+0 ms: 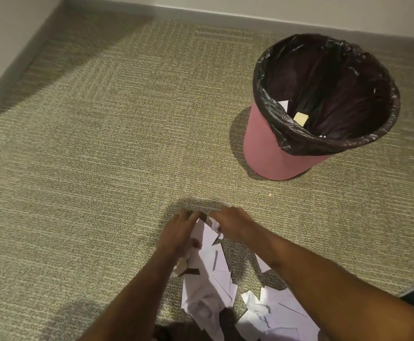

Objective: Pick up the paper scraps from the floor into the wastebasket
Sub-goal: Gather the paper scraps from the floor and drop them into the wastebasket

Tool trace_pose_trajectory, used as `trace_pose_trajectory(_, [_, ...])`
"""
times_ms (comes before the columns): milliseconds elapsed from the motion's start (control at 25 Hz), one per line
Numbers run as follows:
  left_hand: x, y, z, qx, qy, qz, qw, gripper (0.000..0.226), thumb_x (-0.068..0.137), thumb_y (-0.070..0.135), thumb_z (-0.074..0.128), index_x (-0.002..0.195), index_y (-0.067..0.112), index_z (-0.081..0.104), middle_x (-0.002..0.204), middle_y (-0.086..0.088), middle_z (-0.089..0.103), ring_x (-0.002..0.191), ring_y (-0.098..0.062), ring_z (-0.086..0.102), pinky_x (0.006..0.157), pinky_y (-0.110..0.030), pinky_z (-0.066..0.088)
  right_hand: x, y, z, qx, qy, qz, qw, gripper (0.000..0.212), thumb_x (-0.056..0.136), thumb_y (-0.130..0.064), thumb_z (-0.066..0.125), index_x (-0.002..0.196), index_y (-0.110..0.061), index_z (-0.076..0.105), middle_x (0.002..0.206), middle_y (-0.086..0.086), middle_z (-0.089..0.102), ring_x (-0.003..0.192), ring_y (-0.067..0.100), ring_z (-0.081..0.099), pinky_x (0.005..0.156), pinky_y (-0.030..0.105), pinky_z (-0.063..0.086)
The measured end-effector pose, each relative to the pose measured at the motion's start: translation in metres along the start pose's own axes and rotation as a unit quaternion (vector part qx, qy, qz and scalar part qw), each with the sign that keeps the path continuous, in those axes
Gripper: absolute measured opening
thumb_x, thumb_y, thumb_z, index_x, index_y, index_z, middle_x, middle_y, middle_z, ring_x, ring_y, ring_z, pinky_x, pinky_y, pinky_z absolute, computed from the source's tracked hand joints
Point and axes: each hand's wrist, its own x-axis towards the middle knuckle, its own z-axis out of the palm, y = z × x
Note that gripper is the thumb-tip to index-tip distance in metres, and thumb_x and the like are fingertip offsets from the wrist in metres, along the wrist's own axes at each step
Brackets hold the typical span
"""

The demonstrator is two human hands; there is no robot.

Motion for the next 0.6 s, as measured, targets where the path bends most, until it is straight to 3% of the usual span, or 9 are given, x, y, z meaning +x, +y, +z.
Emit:
trace_pose_trajectory(160, [0.007, 0.001, 0.002, 0.033, -0.021, 0.075, 0.996, 0.071, 0.069, 0.028, 0.081, 0.131, 0.035, 0.045, 0.137, -0.002, 0.046, 0.118, -0.024, 0.048, 0.094, -0.036, 0.042, 0.001, -0.002, -0.004, -0.026, -0.007, 0.012, 1.0, 0.026, 0.089, -0.013, 0.057, 0.115, -0.015, 0.061, 0.113, 0.01, 0.067, 0.104, 0.033, 0.066, 0.082, 0.036, 0.05])
trace_pose_trajectory(320, [0.006, 0.004, 0.005, 0.068, -0.023, 0.166, 0.983, 0.069, 0.076, 0.019, 0.073, 0.139, 0.021, 0.046, 0.135, -0.008, 0.048, 0.114, -0.03, 0.051, 0.09, -0.038, 0.046, -0.003, 0.002, 0.0, 0.021, -0.004, 0.01, 1.0, 0.022, 0.088, -0.009, 0.057, 0.108, -0.016, 0.06, 0.109, 0.006, 0.069, 0.1, 0.03, 0.067, 0.07, 0.031, 0.042])
trace_pose_trajectory(440, [0.004, 0.006, 0.007, 0.051, 0.017, 0.185, 0.981, 0.048, 0.075, 0.023, 0.072, 0.122, 0.02, 0.062, 0.122, -0.008, 0.055, 0.103, -0.03, 0.056, 0.079, -0.036, 0.048, -0.01, 0.003, 0.002, 0.043, 0.007, 0.0, 0.999, 0.02, 0.091, -0.008, 0.056, 0.11, -0.015, 0.059, 0.108, 0.008, 0.069, 0.096, 0.029, 0.067, 0.067, 0.029, 0.039])
trace_pose_trajectory(600, [0.021, 0.005, -0.008, -0.085, -0.086, 0.114, 0.986, 0.023, 0.073, 0.024, 0.074, 0.096, 0.018, 0.07, 0.095, -0.002, 0.061, 0.087, -0.018, 0.057, 0.076, -0.029, 0.044, -0.011, -0.006, -0.021, 0.05, -0.051, 0.035, 0.997, 0.021, 0.087, -0.017, 0.063, 0.108, -0.013, 0.065, 0.107, 0.009, 0.071, 0.099, 0.03, 0.068, 0.073, 0.032, 0.046])
